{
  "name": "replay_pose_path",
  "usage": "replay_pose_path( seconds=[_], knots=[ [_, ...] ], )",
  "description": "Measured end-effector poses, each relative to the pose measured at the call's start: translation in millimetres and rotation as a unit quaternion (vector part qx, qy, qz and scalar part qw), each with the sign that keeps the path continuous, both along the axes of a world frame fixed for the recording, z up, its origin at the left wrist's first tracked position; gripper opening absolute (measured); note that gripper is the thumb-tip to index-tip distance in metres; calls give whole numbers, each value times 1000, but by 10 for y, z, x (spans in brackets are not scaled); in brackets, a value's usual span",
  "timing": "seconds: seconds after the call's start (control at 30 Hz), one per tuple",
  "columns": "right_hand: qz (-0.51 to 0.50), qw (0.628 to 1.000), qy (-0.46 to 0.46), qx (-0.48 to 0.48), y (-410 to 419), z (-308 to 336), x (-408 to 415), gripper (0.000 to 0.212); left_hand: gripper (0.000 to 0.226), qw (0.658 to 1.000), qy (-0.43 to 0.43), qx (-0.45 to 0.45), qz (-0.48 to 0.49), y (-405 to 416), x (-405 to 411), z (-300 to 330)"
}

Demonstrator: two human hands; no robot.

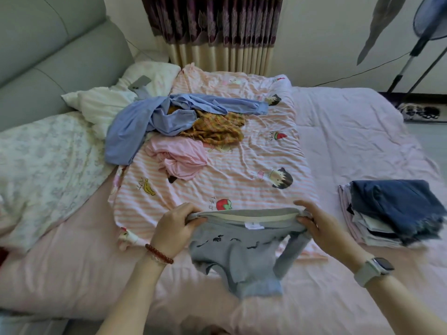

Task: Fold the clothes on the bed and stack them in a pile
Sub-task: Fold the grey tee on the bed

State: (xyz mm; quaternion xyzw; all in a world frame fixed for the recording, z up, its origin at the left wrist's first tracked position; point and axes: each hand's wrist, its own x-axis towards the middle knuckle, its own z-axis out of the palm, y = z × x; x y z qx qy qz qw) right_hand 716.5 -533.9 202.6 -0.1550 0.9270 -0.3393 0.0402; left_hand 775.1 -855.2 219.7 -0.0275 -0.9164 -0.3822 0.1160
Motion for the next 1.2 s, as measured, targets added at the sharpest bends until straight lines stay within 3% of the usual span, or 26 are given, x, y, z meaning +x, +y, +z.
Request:
replay_pose_path(
  seconds=[0.1, 0.2, 0.33, 0.43, 0.53, 0.67, 0.73, 0.83, 0.97, 1.1, 1.2],
  knots=[
    [24, 999, 30, 32, 232, 44, 188, 19, 25, 997, 52, 50, 2, 125, 247, 127],
    [-70, 987, 143, -1, 300, 130, 354, 18, 53, 993, 93, 65, 23, 260, 384, 232],
    [-199, 954, 198, -107, 124, 248, 501, 23, 22, 985, 159, 5, 71, 346, 379, 339],
    [-205, 944, 202, -161, 103, 339, 471, 19, 39, 980, 170, -31, 95, 285, 334, 346],
    [-180, 958, 187, -126, 184, 375, 326, 13, 50, 992, 95, -1, 79, 140, 246, 287],
    [-151, 980, 125, -44, 125, 341, -157, 22, 14, 997, -38, -21, 69, -27, -218, 124],
    [-145, 983, 108, 17, 4, 279, -540, 32, 10, 994, -60, -42, 82, -72, -641, 25],
    [-165, 978, 79, 101, -228, 117, -1329, 36, 20, 985, -83, -88, 122, -130, -1482, -195],
    [-169, 961, -14, 220, -394, -321, -2249, 49, 52, 958, -187, -155, 154, -200, -2486, -670],
    [-184, 956, -78, 215, -418, -1014, -2273, 47, 49, 953, -218, -189, 93, -29, -2647, -1348],
    [-209, 946, -207, 136, -330, -1520, -1971, 47, 52, 935, -277, -222, 4, 195, -2428, -1842]
  ],
)
